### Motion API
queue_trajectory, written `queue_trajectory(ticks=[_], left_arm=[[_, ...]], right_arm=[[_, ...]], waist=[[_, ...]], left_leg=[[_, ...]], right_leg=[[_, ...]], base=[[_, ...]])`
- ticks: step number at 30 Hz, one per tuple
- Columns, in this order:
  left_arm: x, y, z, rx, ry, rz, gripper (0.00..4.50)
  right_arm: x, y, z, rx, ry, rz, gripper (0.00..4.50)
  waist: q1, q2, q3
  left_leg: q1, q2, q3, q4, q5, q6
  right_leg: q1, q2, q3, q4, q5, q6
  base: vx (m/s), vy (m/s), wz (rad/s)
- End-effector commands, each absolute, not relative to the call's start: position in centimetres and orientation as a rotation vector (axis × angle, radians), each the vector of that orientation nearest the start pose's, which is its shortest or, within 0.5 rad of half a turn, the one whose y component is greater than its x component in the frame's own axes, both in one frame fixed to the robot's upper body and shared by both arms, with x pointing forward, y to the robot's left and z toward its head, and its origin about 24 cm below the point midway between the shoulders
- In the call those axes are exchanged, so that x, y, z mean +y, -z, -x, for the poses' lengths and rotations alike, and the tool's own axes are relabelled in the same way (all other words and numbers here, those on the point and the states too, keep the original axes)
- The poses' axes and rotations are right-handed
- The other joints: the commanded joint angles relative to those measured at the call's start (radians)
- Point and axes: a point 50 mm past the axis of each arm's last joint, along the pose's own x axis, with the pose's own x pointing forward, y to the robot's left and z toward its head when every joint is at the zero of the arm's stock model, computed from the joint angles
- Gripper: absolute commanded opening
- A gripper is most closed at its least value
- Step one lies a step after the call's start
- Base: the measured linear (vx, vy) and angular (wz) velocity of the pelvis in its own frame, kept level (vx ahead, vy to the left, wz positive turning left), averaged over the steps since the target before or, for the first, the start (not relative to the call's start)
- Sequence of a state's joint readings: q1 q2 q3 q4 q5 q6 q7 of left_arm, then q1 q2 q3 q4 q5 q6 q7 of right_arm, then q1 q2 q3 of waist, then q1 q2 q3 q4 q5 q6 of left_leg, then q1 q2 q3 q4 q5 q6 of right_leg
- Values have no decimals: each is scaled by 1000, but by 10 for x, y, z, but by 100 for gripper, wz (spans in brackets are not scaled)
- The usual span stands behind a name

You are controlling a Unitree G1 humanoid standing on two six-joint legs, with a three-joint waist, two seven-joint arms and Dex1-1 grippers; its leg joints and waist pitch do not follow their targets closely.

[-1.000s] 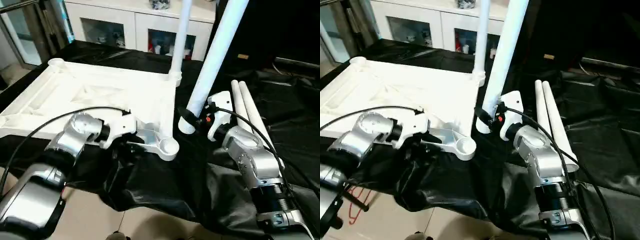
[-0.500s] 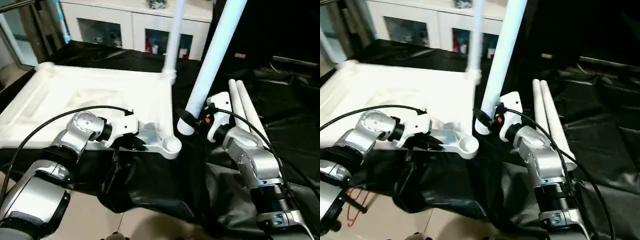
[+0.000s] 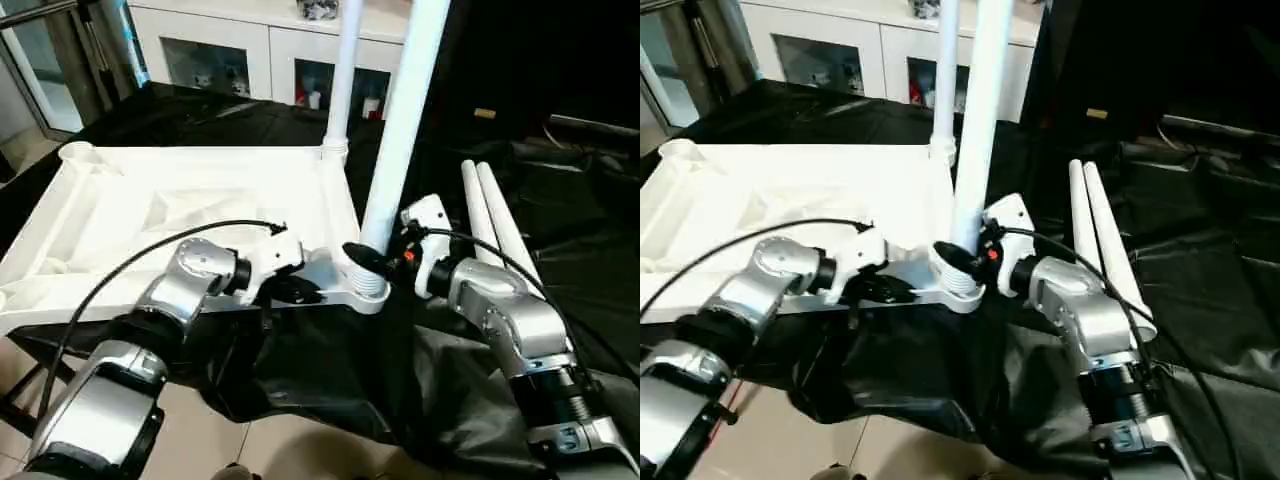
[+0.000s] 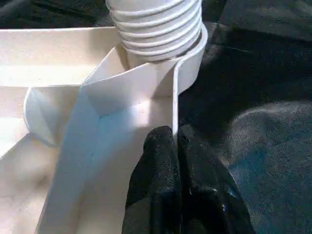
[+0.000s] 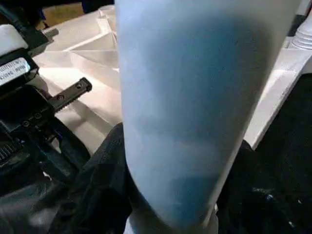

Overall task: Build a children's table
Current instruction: Insert table leg to table base

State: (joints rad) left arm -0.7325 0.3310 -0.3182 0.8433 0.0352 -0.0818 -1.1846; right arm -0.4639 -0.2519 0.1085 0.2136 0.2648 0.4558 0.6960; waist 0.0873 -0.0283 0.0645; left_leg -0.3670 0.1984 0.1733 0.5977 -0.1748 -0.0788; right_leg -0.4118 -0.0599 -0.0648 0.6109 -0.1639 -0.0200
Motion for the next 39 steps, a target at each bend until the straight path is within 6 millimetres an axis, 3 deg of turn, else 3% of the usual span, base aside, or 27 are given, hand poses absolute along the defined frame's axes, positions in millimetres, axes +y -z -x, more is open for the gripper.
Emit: queue_trajectory(ticks=[1, 22, 37, 38, 39], left_arm=[[121, -53, -333, 378, 1331, -454, 0], [124, -56, -330, 399, 1325, -460, 0], [125, -57, -331, 404, 1319, -455, 0], [125, -57, -331, 404, 1321, -453, 0], [125, -58, -331, 404, 1321, -453, 0]], right_arm=[[-119, -87, -319, 254, -866, -2, 188], [-128, -81, -317, 321, -866, 15, 188], [-128, -77, -320, 299, -840, 4, 188], [-129, -74, -320, 284, -824, -31, 188], [-130, -73, -320, 279, -818, -49, 188]], waist=[[0, -6, -70], [-1, 0, -74], [-3, 2, -75], [-1, 14, -74], [-5, 10, -74]], left_leg=[[13, 30, -6, -71, -210, 6], [12, 29, -6, -71, -198, 5], [11, 28, -6, -69, -204, 3], [13, 28, -8, -70, -215, 0], [12, 28, -7, -70, -221, 0]], right_leg=[[53, -84, 49, -86, -368, -141], [57, -80, 50, -77, -280, -166], [57, -81, 49, -80, -297, -165], [55, -82, 48, -81, -309, -163], [55, -81, 48, -84, -313, -161]], base=[[0, 0, 0], [0, 0, 0], [0, 0, 0], [0, 0, 0], [0, 0, 0]])
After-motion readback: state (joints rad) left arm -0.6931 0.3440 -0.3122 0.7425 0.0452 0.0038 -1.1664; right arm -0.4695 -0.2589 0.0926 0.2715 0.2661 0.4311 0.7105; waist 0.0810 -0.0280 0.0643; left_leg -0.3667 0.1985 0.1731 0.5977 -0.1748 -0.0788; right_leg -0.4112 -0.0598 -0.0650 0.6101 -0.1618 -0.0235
